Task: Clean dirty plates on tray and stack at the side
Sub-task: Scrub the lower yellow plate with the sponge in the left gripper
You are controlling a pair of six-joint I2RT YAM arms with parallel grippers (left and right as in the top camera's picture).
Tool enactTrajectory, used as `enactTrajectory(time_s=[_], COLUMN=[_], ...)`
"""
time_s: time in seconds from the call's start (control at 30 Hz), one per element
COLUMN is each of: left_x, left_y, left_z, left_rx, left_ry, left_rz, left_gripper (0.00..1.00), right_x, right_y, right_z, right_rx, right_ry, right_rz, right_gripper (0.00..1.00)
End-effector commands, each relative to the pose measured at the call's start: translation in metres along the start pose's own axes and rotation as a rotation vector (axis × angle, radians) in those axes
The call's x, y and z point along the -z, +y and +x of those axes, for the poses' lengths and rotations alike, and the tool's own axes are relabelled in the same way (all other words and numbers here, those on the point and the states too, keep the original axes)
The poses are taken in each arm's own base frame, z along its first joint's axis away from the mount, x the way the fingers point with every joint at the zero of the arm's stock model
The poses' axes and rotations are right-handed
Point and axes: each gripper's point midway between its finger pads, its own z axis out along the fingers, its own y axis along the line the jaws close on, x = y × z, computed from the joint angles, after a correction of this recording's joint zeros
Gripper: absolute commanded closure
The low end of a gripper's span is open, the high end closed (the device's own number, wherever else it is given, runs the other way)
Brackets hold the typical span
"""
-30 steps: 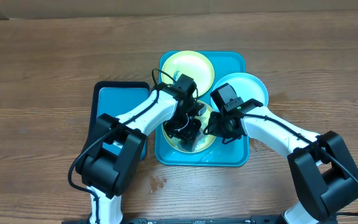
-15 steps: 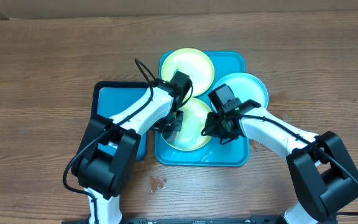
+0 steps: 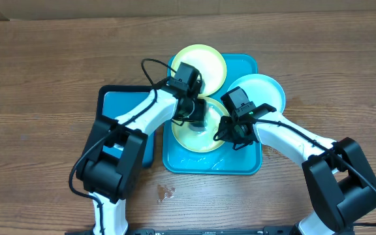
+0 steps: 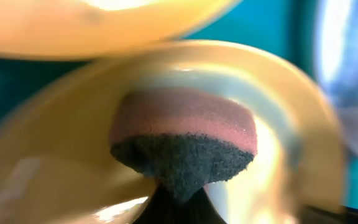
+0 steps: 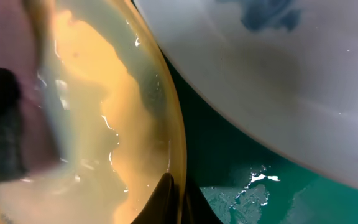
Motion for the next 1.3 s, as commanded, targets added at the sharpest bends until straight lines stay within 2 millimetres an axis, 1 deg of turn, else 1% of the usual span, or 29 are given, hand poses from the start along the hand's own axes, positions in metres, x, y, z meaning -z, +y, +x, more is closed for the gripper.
enactTrajectory(time_s=[0.0,0.1,0.17,0.3,0.37,0.43,0.5,0.57,0.63,0.7,0.77,0.87,0.97,1.07,1.17,1.27], left_x=[-0.025,-0.027,-0.026,-0.024,-0.024,-0.025,-0.022,-0.015,-0.003,0.010,0.022,0.037,0.048,0.060,0.070,0.073], left_y=[-0.035,-0.053,-0.062,-0.060,-0.051,-0.033,-0.011,0.014,0.044,0.069,0.088,0.105,0.113,0.114,0.110,0.101], left_z=[0.036,0.044,0.051,0.063,0.070,0.078,0.083,0.084,0.081,0.076,0.067,0.055,0.044,0.033,0.017,0.005], left_rx=[0.064,0.091,0.099,0.127,0.149,0.182,0.236,0.269,0.278,0.268,0.243,0.212,0.193,0.194,0.205,0.210], left_ry=[0.157,0.214,0.251,0.303,0.329,0.353,0.370,0.363,0.334,0.294,0.242,0.186,0.149,0.117,0.075,0.047], left_rz=[0.191,0.316,0.366,0.354,0.305,0.207,0.081,-0.057,-0.232,-0.388,-0.519,-0.641,-0.714,-0.756,-0.762,-0.726], left_gripper=[0.96,0.96,0.96,0.96,0.96,0.96,0.96,0.96,0.96,0.96,0.96,0.96,0.96,0.96,0.96,0.96], right_x=[-0.009,-0.009,-0.009,-0.009,-0.009,-0.009,-0.009,-0.009,-0.009,-0.009,-0.009,-0.009,-0.009,-0.009,-0.009,-0.009], right_y=[-0.016,-0.017,-0.017,-0.017,-0.017,-0.017,-0.017,-0.017,-0.017,-0.017,-0.017,-0.017,-0.017,-0.017,-0.017,-0.017], right_z=[0.006,0.006,0.006,0.006,0.006,0.006,0.006,0.006,0.006,0.006,0.006,0.006,0.006,0.006,0.006,0.006], right_rx=[0.055,0.055,0.055,0.055,0.055,0.055,0.055,0.055,0.055,0.055,0.055,0.055,0.055,0.055,0.055,0.055], right_ry=[0.014,0.013,0.013,0.013,0.013,0.013,0.013,0.013,0.013,0.013,0.013,0.013,0.013,0.013,0.013,0.013], right_rz=[0.074,0.077,0.076,0.077,0.077,0.077,0.077,0.077,0.077,0.077,0.077,0.077,0.077,0.077,0.077,0.077], right_gripper=[0.96,0.96,0.96,0.96,0.96,0.96,0.96,0.96,0.96,0.96,0.96,0.96,0.96,0.96,0.96,0.96])
